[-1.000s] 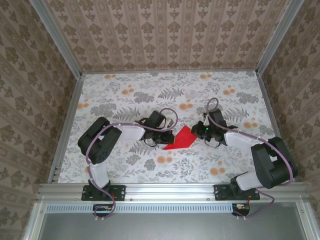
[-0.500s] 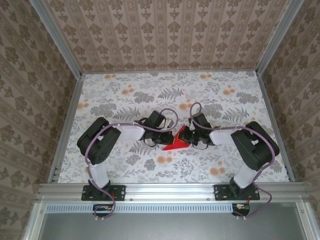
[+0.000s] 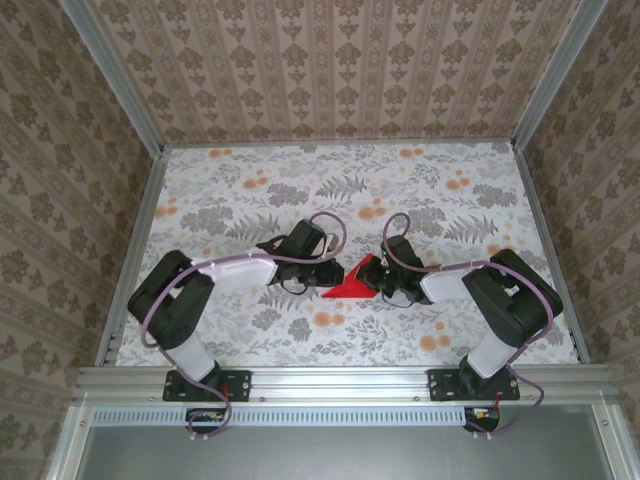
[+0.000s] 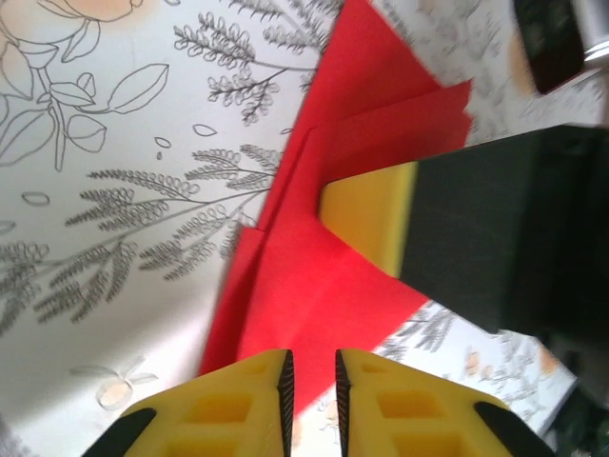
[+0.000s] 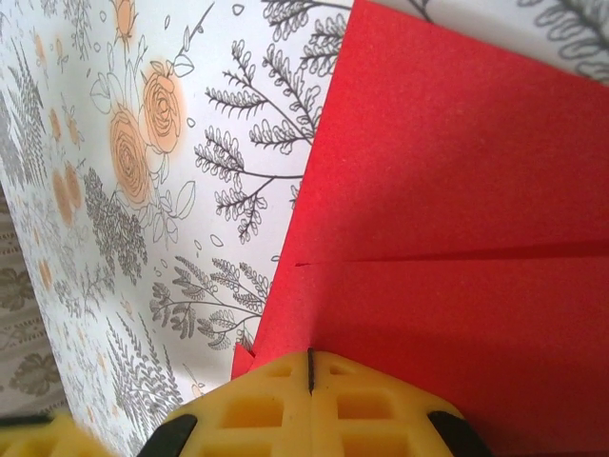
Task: Fold a paper plane with a square sheet of paper (pick it up from the middle)
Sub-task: Fourth fold the wing at the center of the table.
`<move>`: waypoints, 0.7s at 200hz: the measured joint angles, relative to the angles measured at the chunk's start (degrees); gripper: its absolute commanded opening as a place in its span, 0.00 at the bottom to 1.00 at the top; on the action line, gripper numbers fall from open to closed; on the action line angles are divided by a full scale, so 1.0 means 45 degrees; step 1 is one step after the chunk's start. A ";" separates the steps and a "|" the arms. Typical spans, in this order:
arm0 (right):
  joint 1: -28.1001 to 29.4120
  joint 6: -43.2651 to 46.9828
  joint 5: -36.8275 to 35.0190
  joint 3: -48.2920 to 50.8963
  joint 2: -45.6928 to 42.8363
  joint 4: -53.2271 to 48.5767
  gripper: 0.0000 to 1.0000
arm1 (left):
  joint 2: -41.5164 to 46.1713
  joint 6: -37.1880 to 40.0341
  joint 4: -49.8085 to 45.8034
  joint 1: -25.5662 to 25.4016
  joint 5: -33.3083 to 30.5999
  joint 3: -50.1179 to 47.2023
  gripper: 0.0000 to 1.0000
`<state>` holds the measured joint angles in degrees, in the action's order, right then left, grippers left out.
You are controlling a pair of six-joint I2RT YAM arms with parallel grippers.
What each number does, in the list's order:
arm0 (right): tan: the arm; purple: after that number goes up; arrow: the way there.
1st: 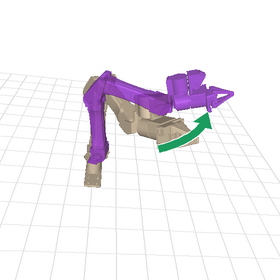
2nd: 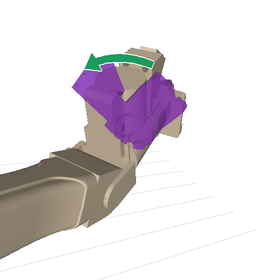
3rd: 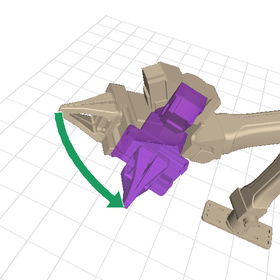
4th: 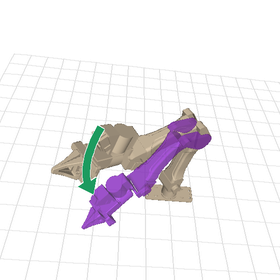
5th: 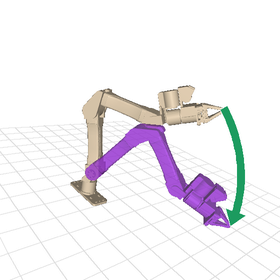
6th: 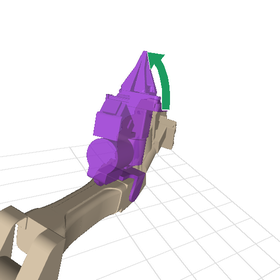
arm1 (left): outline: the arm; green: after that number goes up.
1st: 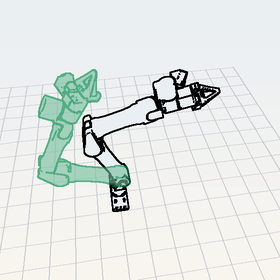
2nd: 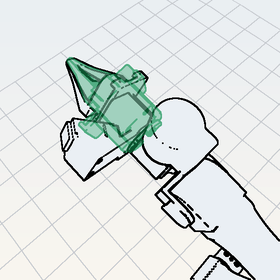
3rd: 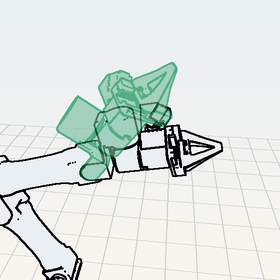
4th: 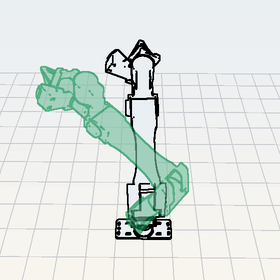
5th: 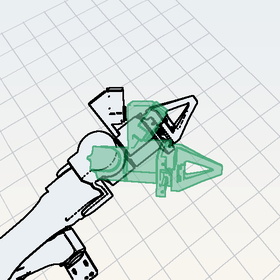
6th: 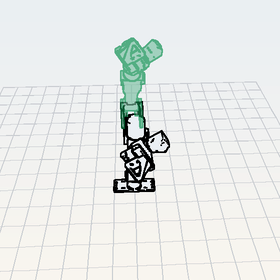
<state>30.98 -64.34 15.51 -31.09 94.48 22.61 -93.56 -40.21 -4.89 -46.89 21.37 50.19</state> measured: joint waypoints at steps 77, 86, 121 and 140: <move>0.0102 -0.0816 -0.0282 0.0185 0.0015 0.0432 0.03 | 0.0000 -0.3128 0.1923 -0.0729 -0.0758 -0.1331 0.21; 0.0107 -0.0816 -0.0282 0.0185 0.0024 0.0452 0.03 | -0.0136 -0.3230 0.2021 -0.0729 -0.0797 -0.1345 0.21; 0.0107 -0.0850 -0.0277 0.0185 0.0029 0.0471 0.03 | -0.0219 -0.3463 0.2263 -0.0651 -0.1069 -0.1481 0.20; 0.0107 -0.0850 -0.0282 0.0185 0.0029 0.0471 0.03 | -0.0219 -0.3497 0.2356 -0.0559 -0.1253 -0.1496 0.19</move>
<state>31.46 -68.16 14.24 -30.26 94.61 24.73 -94.54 -55.94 5.72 -49.41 15.73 43.46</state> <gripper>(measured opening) 0.048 0.197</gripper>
